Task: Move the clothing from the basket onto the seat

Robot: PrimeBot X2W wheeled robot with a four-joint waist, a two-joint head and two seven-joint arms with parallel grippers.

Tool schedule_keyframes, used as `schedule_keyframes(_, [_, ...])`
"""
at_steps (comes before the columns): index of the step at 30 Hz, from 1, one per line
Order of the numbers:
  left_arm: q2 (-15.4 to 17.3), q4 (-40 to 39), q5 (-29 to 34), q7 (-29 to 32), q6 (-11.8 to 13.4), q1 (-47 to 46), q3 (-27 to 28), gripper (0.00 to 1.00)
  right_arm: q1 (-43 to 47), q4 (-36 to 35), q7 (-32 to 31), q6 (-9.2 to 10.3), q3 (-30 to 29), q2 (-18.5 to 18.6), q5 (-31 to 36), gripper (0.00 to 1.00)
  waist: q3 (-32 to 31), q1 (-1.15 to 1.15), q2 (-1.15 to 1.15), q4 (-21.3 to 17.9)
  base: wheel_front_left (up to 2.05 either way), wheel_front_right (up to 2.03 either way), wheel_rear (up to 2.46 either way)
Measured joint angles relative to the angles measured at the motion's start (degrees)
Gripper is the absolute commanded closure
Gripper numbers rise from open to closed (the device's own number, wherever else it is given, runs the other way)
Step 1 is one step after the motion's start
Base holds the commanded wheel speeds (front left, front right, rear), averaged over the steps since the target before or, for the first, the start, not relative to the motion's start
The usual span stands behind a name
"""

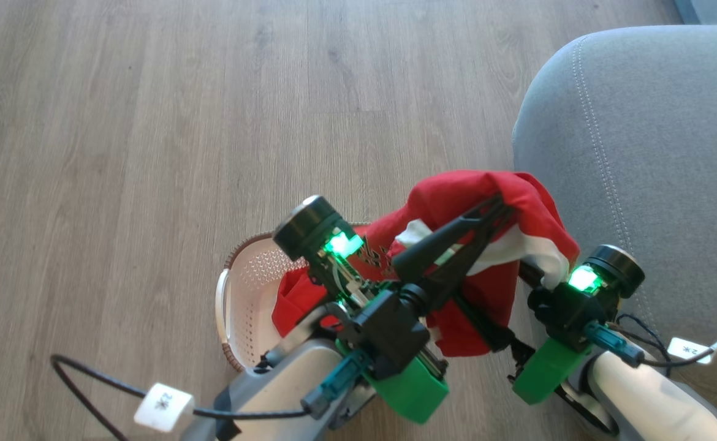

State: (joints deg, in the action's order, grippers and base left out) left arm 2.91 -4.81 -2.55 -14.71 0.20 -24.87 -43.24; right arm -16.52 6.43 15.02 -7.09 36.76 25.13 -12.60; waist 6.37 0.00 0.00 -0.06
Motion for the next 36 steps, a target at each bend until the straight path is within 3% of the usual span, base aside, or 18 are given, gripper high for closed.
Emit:
schedule_keyframes(1, [0.02,0.00,0.00,0.00,0.05,0.01,-0.31,1.00,-0.23,0.67,0.00,0.00,0.33,-0.12,-0.43,1.00,0.05,0.00,0.00,0.07,0.00,0.00,0.00])
schedule_keyframes(5, [0.02,0.00,-0.08,0.00,0.70,-0.01,-1.29,1.00,-0.58,1.55,0.00,0.00,0.22,-1.14,-1.70,1.00,0.20,0.00,0.00,0.15,0.00,0.00,0.00])
schedule_keyframes(18, [0.01,1.04,-1.53,0.00,1.98,0.62,2.71,1.00,1.16,1.26,0.00,0.00,-11.58,-5.75,-2.04,1.00,-0.41,0.00,0.00,-0.13,0.00,0.00,0.00])
schedule_keyframes(26, [0.02,3.64,-0.68,0.00,0.44,3.06,3.69,1.00,2.20,-1.12,-0.01,0.00,-20.52,-10.71,-2.07,1.00,-0.71,0.00,0.00,0.29,0.00,0.00,0.00])
schedule_keyframes(36, [0.01,6.67,-0.30,0.00,-0.62,4.89,3.74,1.00,3.33,-3.44,-0.01,0.00,-24.54,-14.08,-2.30,1.00,-1.36,0.00,0.00,0.42,0.00,0.00,0.00])
